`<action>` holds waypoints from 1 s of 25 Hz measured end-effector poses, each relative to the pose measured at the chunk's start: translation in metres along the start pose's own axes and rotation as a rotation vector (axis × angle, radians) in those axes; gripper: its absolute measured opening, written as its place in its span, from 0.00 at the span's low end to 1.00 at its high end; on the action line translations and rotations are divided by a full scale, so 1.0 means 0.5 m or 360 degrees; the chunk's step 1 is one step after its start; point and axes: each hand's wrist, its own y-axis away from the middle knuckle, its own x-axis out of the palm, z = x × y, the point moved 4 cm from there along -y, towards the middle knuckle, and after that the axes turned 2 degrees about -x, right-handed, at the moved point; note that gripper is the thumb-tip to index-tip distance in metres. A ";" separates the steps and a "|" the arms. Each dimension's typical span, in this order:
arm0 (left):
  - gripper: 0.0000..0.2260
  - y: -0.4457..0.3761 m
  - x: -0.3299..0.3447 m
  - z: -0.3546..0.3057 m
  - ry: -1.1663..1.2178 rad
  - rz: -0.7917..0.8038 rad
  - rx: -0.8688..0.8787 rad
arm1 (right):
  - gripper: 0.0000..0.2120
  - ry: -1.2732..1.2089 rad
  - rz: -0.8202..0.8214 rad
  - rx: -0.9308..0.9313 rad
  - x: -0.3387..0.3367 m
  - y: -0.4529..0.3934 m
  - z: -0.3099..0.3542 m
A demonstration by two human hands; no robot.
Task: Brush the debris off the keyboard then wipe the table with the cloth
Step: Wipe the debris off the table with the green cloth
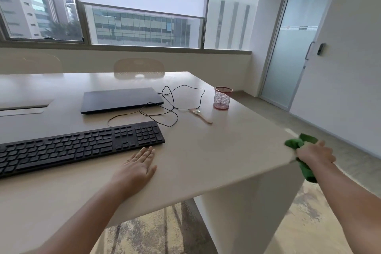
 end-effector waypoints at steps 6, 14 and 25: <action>0.38 -0.029 0.000 -0.030 -0.0039 0.0045 0.0198 | 0.19 -0.0093 -0.0197 -0.0718 -0.011 0.039 0.200; 0.25 -0.104 0.016 -0.123 0.0055 0.0016 0.0139 | 0.15 -0.0225 0.0153 -0.1460 0.069 0.326 0.519; 0.25 -0.118 0.011 -0.130 0.0100 0.0019 0.0097 | 0.16 -0.0121 0.0262 -0.1171 0.093 0.244 0.580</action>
